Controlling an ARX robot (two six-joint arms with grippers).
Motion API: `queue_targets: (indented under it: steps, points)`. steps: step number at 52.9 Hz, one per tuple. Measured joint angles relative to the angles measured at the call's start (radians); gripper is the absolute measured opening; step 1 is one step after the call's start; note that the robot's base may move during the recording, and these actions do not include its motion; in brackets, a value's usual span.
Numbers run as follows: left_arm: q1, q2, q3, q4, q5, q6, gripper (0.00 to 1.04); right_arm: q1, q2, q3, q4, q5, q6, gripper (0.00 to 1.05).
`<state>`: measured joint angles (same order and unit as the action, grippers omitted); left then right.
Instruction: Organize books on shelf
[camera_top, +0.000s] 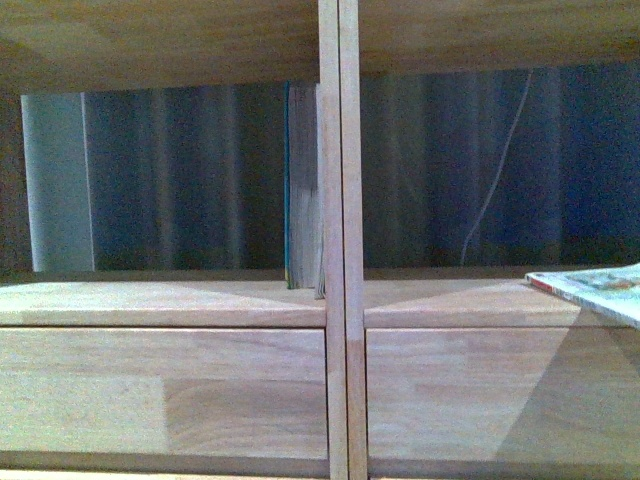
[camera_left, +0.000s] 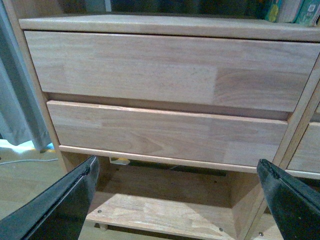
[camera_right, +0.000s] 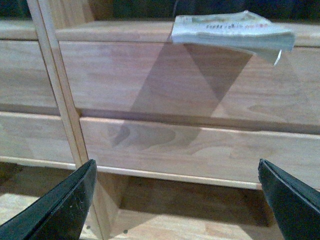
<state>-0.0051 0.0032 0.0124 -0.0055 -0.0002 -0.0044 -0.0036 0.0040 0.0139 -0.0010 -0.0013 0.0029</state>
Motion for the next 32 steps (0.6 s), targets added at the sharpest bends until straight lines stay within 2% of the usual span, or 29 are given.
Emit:
queue_targets:
  steps: [14,15,16,17,18,19,22,23,24,27,32]
  points:
    - [0.000,0.000,0.000,0.000,0.000,0.000,0.97,0.000,0.000,0.000,0.000,0.000,0.000,0.98]
    - [0.000,0.000,0.000,0.000,0.000,0.000,0.97,0.007,0.007,0.000,0.005,0.028,0.005,0.98]
    - [0.000,0.000,0.000,0.000,0.000,0.000,0.97,0.034,0.033,0.001,0.029,0.129,0.021,0.98]
    - [0.000,0.000,0.000,0.000,0.001,0.000,0.97,0.099,0.096,0.013,0.072,0.335,0.066,0.98]
    - [0.000,0.000,0.000,0.000,-0.002,0.000,0.97,0.140,0.147,0.030,0.072,0.474,0.117,0.98]
    - [0.000,0.000,0.000,0.000,-0.001,0.000,0.97,0.185,0.227,0.057,0.042,0.655,0.186,0.98]
    - [0.000,0.000,0.000,0.000,0.001,0.000,0.97,0.196,0.397,0.110,-0.077,0.967,0.376,0.98]
    - [0.000,0.000,0.000,0.000,0.000,0.000,0.97,0.185,0.441,0.119,-0.097,1.024,0.433,0.98]
    - [0.000,0.000,0.000,0.000,0.000,0.000,0.97,0.170,0.480,0.126,-0.106,1.051,0.488,0.98]
    - [0.000,0.000,0.000,0.000,0.000,0.000,0.97,0.135,0.561,0.149,-0.100,1.028,0.607,0.98]
    - [0.000,0.000,0.000,0.000,0.000,0.000,0.97,0.080,0.683,0.211,-0.047,0.877,0.805,0.98]
